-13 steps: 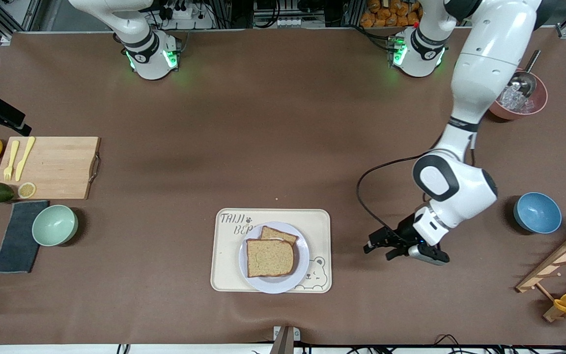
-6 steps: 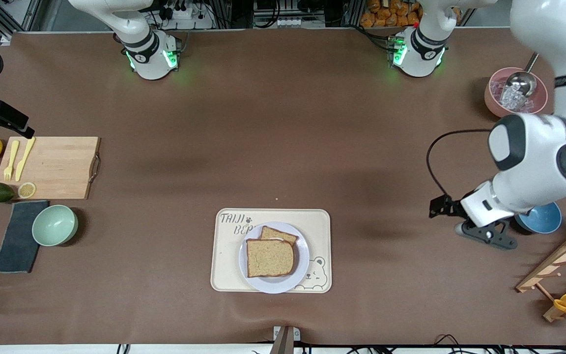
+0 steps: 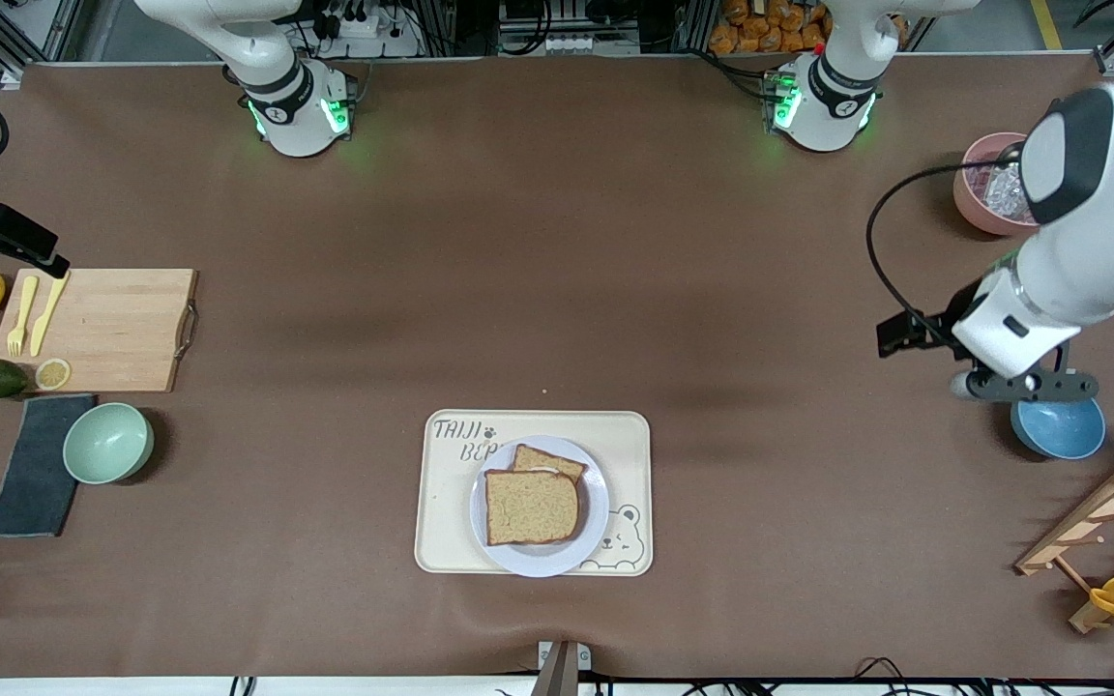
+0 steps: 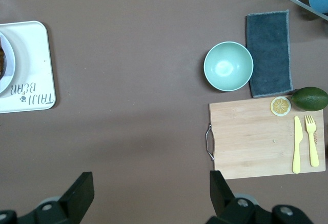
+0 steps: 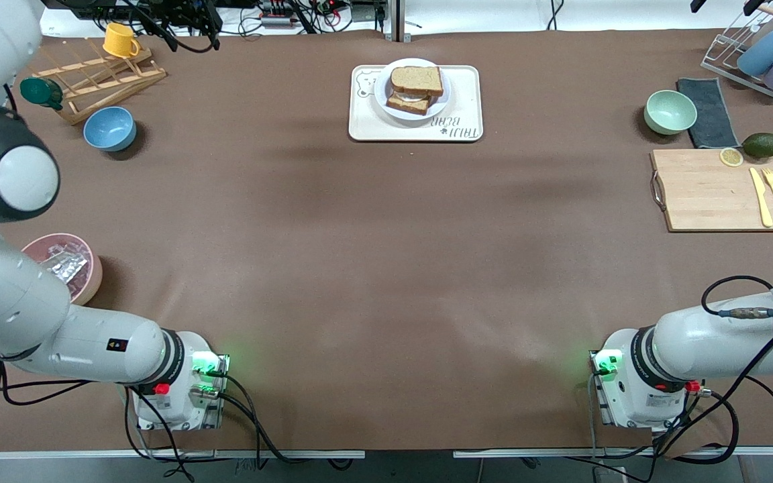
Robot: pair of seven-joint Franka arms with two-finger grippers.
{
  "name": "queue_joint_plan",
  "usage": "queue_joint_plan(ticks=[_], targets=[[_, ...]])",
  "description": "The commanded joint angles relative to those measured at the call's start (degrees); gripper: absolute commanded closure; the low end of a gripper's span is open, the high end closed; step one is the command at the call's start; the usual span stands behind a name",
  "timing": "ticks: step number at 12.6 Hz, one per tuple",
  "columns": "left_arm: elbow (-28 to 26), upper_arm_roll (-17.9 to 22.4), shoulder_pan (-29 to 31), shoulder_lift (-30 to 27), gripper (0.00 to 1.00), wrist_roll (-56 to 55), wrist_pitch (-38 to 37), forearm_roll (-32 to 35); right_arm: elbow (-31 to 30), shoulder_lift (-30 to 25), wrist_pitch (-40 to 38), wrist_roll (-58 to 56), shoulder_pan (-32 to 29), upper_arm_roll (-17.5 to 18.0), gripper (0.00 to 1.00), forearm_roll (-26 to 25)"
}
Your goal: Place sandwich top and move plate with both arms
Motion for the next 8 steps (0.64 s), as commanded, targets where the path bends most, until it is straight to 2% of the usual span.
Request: queue_joint_plan(ticks=[1,4,6,8], targets=[[-0.8,-0.7,-0.4,-5.5,0.00,-3.7,-3.9,2.0,4.9,2.8,-3.6,1.1,0.7,-0.4,0.00,-0.8],[-0.8,-0.6,-0.5,-9.7,0.00,-3.1,-7.1,2.1,5.2,3.2,-3.6,1.1,0.7,-0.5,0.00,-0.8],[0.5,-0.5,-0.2,-9.9,0.00,-1.7,-7.1,1.9,5.2,3.2,-3.6,1.1,0.9,-0.6,0.00,-0.8],[0.6,-0.5,0.1,-9.7,0.00,6.7,-7.1,2.0,5.2,3.0,-3.7,1.1,1.2,-0.8,0.00,-0.8]])
